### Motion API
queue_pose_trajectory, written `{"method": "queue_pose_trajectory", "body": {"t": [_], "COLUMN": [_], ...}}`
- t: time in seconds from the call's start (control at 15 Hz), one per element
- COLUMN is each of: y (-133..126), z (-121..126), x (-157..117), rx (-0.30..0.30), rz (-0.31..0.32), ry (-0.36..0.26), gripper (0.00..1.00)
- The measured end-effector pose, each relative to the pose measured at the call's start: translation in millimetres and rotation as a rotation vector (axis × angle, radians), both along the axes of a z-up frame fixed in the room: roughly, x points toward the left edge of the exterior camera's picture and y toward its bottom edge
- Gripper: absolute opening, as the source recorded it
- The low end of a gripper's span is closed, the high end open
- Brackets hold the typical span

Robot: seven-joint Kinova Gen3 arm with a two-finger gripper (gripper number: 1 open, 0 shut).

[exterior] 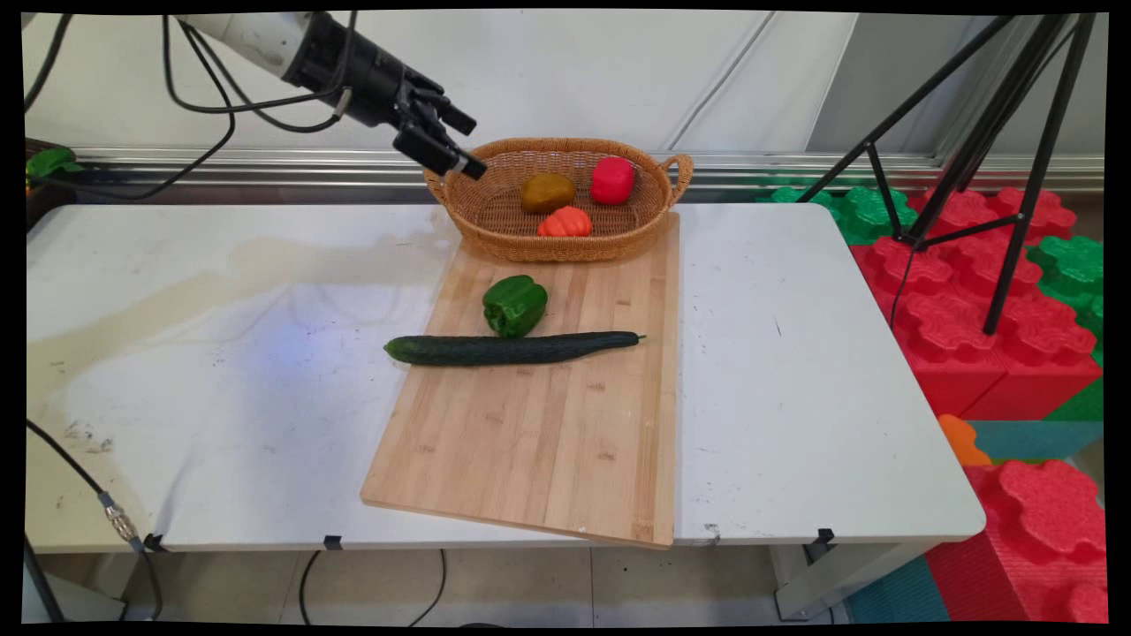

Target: Pick up the potato from the vegetable basket

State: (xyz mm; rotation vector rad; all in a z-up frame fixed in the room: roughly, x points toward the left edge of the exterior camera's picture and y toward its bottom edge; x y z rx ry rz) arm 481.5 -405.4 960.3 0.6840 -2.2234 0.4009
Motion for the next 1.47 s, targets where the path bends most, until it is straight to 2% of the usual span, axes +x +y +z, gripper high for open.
{"method": "queue_pose_trajectory", "body": {"t": [0.33,0.6,1.13,1.47], "y": [-30.6,-67.2,-132.2,-166.6], "z": [-11.0,-32.8,-93.5,-130.9], "x": [0.6,-8.0,-30.5,-44.5], "rx": [-0.036,-0.045,0.005,0.048], "rz": [0.040,0.070,0.132,0.147], "ry": [-0.061,-0.120,-0.206,-0.248], "gripper": [1.00,1.00,1.00,1.00]}}
